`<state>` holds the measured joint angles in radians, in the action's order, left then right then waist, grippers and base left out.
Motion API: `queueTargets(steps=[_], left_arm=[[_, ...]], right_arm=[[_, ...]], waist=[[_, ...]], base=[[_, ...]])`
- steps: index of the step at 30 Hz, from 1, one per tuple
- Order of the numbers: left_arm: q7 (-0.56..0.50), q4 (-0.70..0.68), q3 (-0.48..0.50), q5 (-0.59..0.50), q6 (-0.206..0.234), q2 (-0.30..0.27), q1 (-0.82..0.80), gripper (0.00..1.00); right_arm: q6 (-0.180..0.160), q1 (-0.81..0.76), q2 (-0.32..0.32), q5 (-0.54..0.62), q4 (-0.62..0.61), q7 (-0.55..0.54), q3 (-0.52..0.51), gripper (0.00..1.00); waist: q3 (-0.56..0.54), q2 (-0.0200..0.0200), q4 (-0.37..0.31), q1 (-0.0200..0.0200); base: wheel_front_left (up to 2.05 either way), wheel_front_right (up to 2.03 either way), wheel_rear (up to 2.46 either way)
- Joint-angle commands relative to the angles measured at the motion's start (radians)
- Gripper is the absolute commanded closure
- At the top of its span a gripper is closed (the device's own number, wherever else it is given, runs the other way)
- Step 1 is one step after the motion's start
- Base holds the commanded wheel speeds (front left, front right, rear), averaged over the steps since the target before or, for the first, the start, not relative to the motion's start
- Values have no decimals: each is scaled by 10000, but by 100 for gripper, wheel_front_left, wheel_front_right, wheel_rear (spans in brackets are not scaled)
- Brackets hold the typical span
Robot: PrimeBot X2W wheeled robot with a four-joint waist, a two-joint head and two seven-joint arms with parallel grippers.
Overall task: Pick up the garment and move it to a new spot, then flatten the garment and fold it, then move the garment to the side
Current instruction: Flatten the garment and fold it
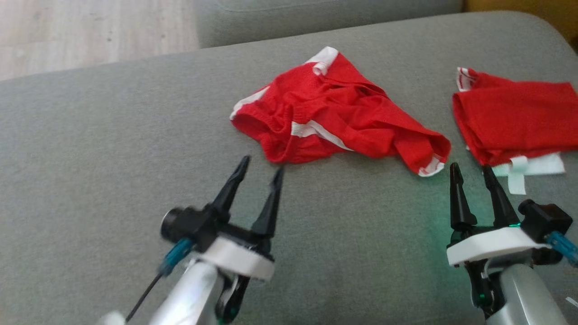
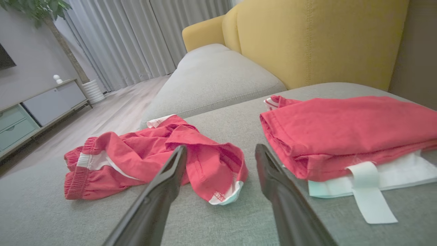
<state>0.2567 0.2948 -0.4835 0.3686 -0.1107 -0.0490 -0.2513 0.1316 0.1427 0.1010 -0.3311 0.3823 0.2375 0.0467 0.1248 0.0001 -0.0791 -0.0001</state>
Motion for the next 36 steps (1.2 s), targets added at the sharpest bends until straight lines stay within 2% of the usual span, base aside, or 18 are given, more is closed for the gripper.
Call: queueTargets(steps=[1,5,13,19,25,34,35,36], left_arm=[[51,61,40,19,-63,-12,-829,0],[-428,1474,-717,397,-69,-12,-2118,0],[-1411,3628,-1390,1875,203,-12,-3901,0],[-1377,4341,-1773,2443,238,-12,-4577,0],[-1025,5293,-2115,2791,545,-12,-5253,0],[-1191,5897,-2753,3466,386,-12,-5652,0],[-1233,5942,-2823,3544,368,-12,-5688,6],[-1237,5980,-2886,3606,355,-12,-5727,55]], right_arm=[[-9,257,-3,114,-389,3,230,0],[-9,386,-25,177,-457,-18,361,0],[-9,692,-143,176,-390,70,585,0],[-9,840,-195,152,-275,143,576,0],[-9,995,-256,172,-176,207,577,0],[-9,1098,-296,190,-107,234,561,0],[-9,1119,-299,196,-106,236,557,0],[-9,1134,-300,204,-104,237,551,0]], waist=[[174,-1,-201,1],[489,-1,-531,1],[1031,-1,-1197,1],[1284,-1,-1404,1],[1441,-1,-1536,1],[1513,-1,-1569,1],[1526,-1,-1574,1],[1534,-1,-1577,1]], base=[[0,0,0],[0,0,0],[0,0,0],[0,0,0],[0,0,0],[0,0,0],[0,0,0],[0,0,0]])
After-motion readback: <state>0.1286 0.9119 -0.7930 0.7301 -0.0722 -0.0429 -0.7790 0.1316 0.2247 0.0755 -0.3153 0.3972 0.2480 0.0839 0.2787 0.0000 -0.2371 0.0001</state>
